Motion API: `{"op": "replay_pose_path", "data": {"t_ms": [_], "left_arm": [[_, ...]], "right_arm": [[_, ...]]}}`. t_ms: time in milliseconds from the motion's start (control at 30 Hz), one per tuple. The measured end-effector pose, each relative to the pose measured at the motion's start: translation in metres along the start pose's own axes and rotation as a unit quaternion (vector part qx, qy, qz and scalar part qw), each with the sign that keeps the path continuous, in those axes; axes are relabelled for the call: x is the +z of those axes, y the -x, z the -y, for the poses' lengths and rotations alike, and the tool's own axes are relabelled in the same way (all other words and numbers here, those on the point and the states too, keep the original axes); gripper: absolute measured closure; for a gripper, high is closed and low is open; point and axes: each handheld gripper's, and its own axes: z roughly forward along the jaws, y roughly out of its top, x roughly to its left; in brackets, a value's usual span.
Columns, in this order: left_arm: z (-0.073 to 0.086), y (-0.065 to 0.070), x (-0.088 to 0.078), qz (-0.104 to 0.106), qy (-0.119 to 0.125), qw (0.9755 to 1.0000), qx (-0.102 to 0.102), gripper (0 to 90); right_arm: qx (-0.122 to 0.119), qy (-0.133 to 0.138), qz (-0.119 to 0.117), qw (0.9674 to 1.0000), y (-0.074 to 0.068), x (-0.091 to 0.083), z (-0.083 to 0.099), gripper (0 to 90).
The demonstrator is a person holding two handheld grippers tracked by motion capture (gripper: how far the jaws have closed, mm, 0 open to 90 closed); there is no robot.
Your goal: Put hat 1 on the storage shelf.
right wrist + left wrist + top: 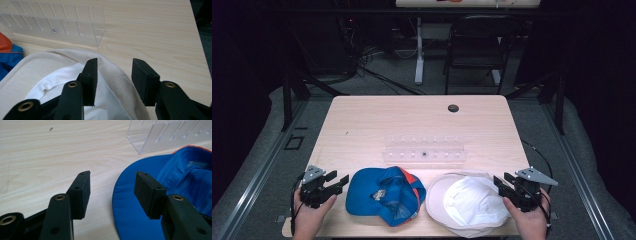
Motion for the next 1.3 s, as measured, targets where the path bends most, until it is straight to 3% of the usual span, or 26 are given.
{"op": "replay_pose_path", "data": {"t_ms": [67, 133, 233, 367, 500, 533, 633, 733, 833, 900, 967, 1000, 1033, 1133, 1300], "left_arm": [[-0.002, 0.002, 0.004, -0.002, -0.01, 0.9998, 0.014, 47.3], [-0.002, 0.003, 0.003, -0.003, -0.011, 0.9998, 0.016, 48.8], [0.003, 0.007, -0.003, 0.005, -0.001, 0.9998, 0.019, 51.1], [0.005, 0.007, -0.011, -0.008, 0.004, 0.9995, 0.031, 51.1], [0.006, 0.004, -0.014, 0.001, 0.013, 0.9997, 0.02, 51.1], [0.006, 0.003, -0.013, 0.007, 0.016, 0.9997, 0.016, 51.9], [0.008, 0.001, -0.009, 0.015, 0.007, 0.9998, 0.006, 52.9], [0.008, -0.002, -0.007, 0.024, 0.006, 0.9996, -0.01, 53.0], [0.008, -0.002, -0.007, 0.024, 0.004, 0.9997, -0.01, 52.9], [0.009, 0.0, -0.006, 0.023, 0.005, 0.9997, -0.007, 52.9], [0.009, 0.0, -0.006, 0.024, 0.005, 0.9997, -0.007, 52.7], [0.009, 0.001, -0.007, 0.022, 0.0, 0.9997, -0.004, 52.5], [0.009, 0.001, -0.007, 0.022, 0.0, 0.9997, -0.004, 52.1], [0.011, -0.001, -0.006, 0.02, 0.006, 0.9997, -0.012, 51.5], [0.012, -0.002, -0.005, 0.021, 0.003, 0.9996, -0.021, 51.4]], "right_arm": [[-0.005, -0.012, 0.002, 0.9999, -0.001, -0.001, -0.004, 57.8], [-0.004, -0.018, -0.006, 0.9998, -0.003, -0.002, -0.006, 57.8], [-0.017, -0.038, -0.003, 0.9991, -0.007, -0.002, -0.011, 57.9], [-0.018, -0.053, -0.001, 0.9984, -0.007, -0.001, -0.015, 58.2], [-0.005, -0.068, -0.015, 0.9975, -0.005, -0.003, -0.019, 59.2], [-0.006, -0.086, -0.014, 0.9962, -0.002, -0.005, -0.023, 61.4], [-0.003, -0.092, -0.014, 0.9956, 0.002, -0.006, -0.026, 63.3], [-0.009, -0.11, -0.005, 0.9939, 0.008, -0.006, -0.033, 63.4], [-0.013, -0.123, 0.003, 0.9924, 0.009, -0.008, -0.036, 63.1], [-0.013, -0.144, 0.011, 0.9894, 0.012, -0.01, -0.039, 61.3], [-0.008, -0.15, 0.013, 0.9885, 0.013, -0.012, -0.038, 61.2], [0.013, -0.171, 0.006, 0.9852, 0.014, -0.014, -0.037, 61.2], [0.013, -0.171, 0.006, 0.9852, 0.014, -0.014, -0.037, 61.2], [0.017, -0.195, 0.007, 0.9806, 0.015, -0.017, -0.033, 61.0], [0.016, -0.217, 0.006, 0.9761, 0.014, -0.02, -0.03, 60.1]]}}
